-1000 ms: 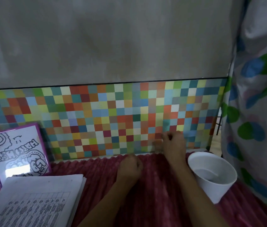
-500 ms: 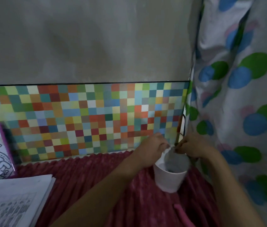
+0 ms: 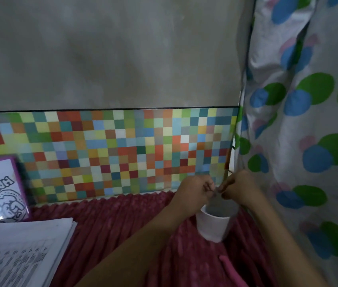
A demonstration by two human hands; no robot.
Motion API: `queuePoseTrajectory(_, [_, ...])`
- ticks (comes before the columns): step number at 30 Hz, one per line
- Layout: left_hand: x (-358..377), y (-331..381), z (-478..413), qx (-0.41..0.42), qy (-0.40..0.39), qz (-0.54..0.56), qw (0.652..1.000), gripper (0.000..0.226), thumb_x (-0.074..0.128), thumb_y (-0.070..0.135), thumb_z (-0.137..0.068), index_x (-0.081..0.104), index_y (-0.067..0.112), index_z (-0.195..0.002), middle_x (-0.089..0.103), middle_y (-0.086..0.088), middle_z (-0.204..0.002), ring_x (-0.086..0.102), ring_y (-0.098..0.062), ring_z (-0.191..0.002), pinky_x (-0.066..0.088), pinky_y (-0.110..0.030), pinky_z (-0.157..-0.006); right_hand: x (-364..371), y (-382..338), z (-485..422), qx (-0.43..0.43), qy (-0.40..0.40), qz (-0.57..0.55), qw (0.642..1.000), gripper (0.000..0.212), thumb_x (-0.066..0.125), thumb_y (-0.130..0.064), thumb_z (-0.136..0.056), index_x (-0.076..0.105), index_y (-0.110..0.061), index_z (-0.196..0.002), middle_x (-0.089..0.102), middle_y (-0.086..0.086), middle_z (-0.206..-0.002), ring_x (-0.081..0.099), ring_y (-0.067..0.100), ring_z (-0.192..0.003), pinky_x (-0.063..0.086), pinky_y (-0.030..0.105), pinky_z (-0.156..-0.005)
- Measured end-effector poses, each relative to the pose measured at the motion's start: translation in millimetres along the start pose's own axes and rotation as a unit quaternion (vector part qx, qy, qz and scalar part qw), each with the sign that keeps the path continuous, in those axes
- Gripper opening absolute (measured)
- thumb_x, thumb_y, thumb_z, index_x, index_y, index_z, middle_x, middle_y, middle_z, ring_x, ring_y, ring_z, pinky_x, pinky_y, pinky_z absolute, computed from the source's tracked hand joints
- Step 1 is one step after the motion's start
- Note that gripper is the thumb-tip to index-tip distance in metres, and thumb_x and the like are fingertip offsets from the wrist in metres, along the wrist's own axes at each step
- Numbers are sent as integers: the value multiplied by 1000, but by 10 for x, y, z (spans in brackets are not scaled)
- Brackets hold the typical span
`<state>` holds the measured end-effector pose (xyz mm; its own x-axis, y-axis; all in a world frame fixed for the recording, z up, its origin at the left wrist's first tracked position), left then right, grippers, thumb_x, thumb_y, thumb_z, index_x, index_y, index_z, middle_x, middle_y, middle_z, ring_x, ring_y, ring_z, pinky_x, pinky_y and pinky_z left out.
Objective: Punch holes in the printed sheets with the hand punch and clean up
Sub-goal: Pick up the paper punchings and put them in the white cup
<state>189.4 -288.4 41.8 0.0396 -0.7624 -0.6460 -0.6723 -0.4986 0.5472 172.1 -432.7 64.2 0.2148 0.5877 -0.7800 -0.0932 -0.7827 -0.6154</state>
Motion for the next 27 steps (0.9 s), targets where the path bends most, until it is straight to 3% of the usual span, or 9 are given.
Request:
queuePoseTrajectory(2, [9, -10, 37, 3, 0, -6, 1000, 18, 58, 3, -87, 68, 10, -100, 73, -5, -94, 67, -15, -86, 51, -24, -75, 40, -50, 28, -14, 2, 23, 1000, 19, 74, 2, -70, 78, -17, -74, 74, 8, -81, 70, 23, -81, 57, 36, -77])
queuePoseTrajectory(4, [-40, -36, 92, -8, 11, -3, 1000, 29, 50, 2, -90, 63, 15, -112, 73, -5, -101, 67, -17, -95, 53, -27, -81, 45, -192, 67, -63, 68, 62, 994, 22, 67, 2, -75, 80, -15, -83, 73, 12, -96, 68, 28, -90, 54, 34, -84])
queuePoseTrajectory(7, [-225, -217, 201, -38, 59, -28, 997, 30, 46, 7, -87, 64, 17, -109, 71, -4, -103, 65, -19, -97, 51, -30, -84, 88, -517, 124, -145, 178, 11, 973, 27, 64, 6, -72, 79, -10, -86, 66, 17, -103, 63, 32, -92, 47, 28, -83])
queuePoseTrajectory(10, [-527, -592, 418, -123, 65, -88, 986, 20, 51, 8, -86, 66, 11, -98, 68, -7, -100, 63, -23, -93, 48, -28, -80, 443, -885, 14, -160, 130, -62, 977, 18, 68, 3, -74, 79, -6, -86, 71, 13, -93, 66, 26, -85, 34, 17, -66])
queuePoseTrajectory(12, [-712, -949, 617, -188, 35, -147, 970, 17, 53, 9, -87, 67, 9, -97, 66, -8, -101, 63, -24, -94, 51, -32, -82, 839, -1100, -88, -146, 58, -129, 979, 9, 71, 2, -74, 77, -4, -76, 70, 5, -76, 63, 17, -74, 35, 17, -62])
queuePoseTrajectory(15, [-922, -1439, 916, -244, 3, -224, 944, 26, 49, 20, -87, 69, 12, -101, 67, -8, -106, 64, -24, -97, 54, -37, -86, 1563, -1191, -305, -105, -15, -138, 985, 21, 73, -1, -74, 69, -11, -56, 63, 3, -62, 60, 15, -65, 40, 22, -55])
queuePoseTrajectory(19, [-946, -1711, 1180, -224, -19, -220, 949, 55, 41, 42, -85, 56, 15, -130, 57, -5, -132, 52, -25, -121, 39, -37, -108, 2228, -1096, -535, -68, 1, -116, 991, 8, 67, 0, -74, 69, -5, -68, 67, 7, -69, 64, 23, -69, 47, 27, -57])
queuePoseTrajectory(22, [-924, -1770, 1248, -179, 49, -260, 948, 65, 39, 48, -79, 61, 10, -127, 62, -9, -127, 58, -28, -117, 46, -35, -102, 2409, -1063, -653, -73, 26, -98, 992, 3, 68, -3, -74, 69, -5, -74, 65, 3, -69, 64, 23, -67, 44, 26, -58])
queuePoseTrajectory(27, [-820, -1919, 1265, -233, -23, -230, 945, 84, 24, 59, -74, 44, 16, -142, 43, -7, -149, 34, -29, -140, 26, -43, -116, 2523, -1084, -721, -77, 55, -71, 993, 5, 66, -13, -77, 63, -10, -78, 65, 5, -73, 63, 25, -66, 53, 35, -59])
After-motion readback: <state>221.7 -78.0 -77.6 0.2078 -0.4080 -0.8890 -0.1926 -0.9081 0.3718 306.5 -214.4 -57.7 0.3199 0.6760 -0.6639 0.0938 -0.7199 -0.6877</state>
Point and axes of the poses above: each hand's wrist, its own z-axis away from the middle knuckle, its own x-axis out of the palm, y = z × x, the point moved 4 cm from there along -z, towards the middle knuckle
